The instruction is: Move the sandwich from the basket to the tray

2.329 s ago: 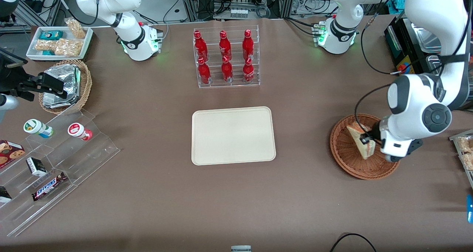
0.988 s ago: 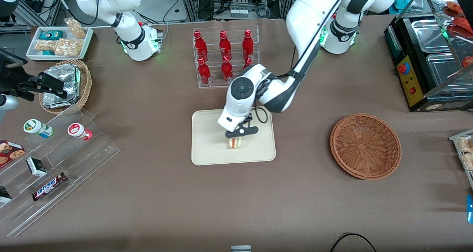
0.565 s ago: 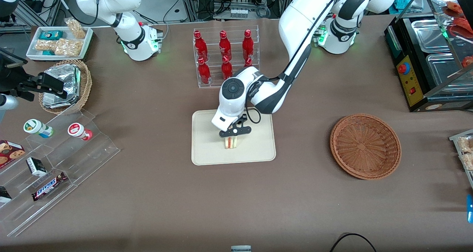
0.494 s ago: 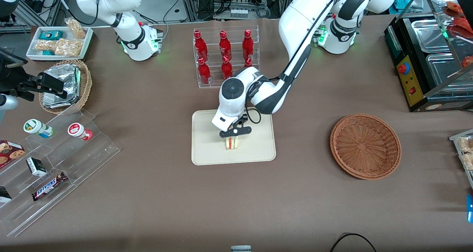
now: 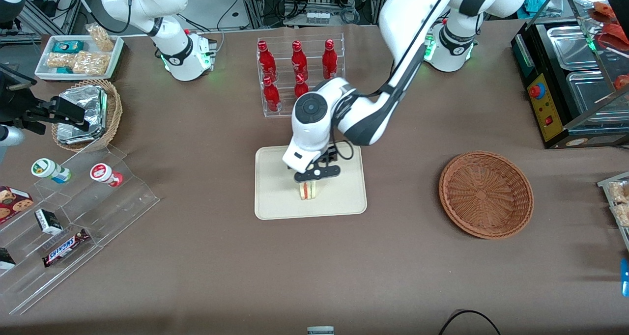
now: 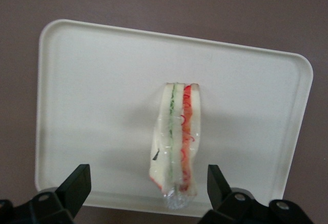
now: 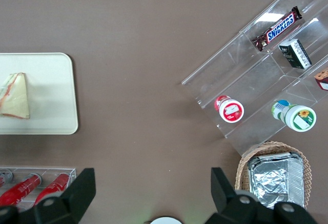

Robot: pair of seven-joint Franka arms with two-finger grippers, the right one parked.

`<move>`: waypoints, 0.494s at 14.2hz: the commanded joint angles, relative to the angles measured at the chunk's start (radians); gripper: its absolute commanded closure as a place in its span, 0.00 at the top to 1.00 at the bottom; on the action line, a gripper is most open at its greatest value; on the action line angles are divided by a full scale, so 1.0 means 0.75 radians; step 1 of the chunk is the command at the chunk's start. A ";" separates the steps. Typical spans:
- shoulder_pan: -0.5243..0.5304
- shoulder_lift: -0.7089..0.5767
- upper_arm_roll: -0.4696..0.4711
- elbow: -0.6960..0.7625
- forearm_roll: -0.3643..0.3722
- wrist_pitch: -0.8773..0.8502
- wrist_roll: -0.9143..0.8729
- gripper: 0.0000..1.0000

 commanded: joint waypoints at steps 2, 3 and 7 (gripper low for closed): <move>0.085 -0.163 0.039 -0.080 0.000 -0.237 0.015 1.00; 0.132 -0.214 0.039 -0.137 0.012 -0.248 0.031 1.00; 0.292 -0.461 0.039 -0.427 0.013 -0.250 0.321 1.00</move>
